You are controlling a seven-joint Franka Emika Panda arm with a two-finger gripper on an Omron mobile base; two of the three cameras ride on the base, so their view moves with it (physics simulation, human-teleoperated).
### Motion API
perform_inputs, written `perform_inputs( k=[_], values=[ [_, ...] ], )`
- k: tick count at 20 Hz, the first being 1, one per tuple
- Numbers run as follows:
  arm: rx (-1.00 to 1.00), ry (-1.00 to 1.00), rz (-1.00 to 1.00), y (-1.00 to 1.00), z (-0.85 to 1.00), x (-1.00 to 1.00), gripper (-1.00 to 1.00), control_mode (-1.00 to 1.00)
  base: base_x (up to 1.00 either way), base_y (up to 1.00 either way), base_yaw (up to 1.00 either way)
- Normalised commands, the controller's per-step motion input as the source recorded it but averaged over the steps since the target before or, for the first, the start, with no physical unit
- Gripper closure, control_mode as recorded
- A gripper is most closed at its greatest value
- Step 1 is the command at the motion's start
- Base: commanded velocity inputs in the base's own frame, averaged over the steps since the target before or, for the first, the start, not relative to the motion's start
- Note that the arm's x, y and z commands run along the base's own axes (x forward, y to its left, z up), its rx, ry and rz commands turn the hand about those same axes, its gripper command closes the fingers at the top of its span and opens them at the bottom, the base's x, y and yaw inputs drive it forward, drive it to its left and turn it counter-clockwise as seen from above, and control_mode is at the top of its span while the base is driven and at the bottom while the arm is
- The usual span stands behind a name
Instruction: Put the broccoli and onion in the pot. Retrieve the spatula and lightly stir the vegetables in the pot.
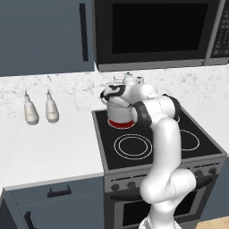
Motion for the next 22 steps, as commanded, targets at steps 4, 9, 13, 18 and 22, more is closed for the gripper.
perform_inputs(
  k=[4,9,13,18,22],
  values=[
    [-0.04,0.05,-0.05,0.04,-0.64,0.42,1.00,-1.00,0.00,0.00,0.00],
    [0.00,0.21,-0.02,0.21,-0.66,0.34,1.00,-1.00,0.00,0.00,0.00],
    [0.03,0.21,0.00,0.38,-0.44,0.23,1.00,-1.00,0.00,0.00,0.00],
    [0.16,0.00,0.00,0.53,0.18,-0.01,1.00,-1.00,0.00,0.00,0.00],
    [0.17,0.01,0.00,0.47,0.13,0.00,1.00,-1.00,0.00,0.00,0.00]
  ],
)
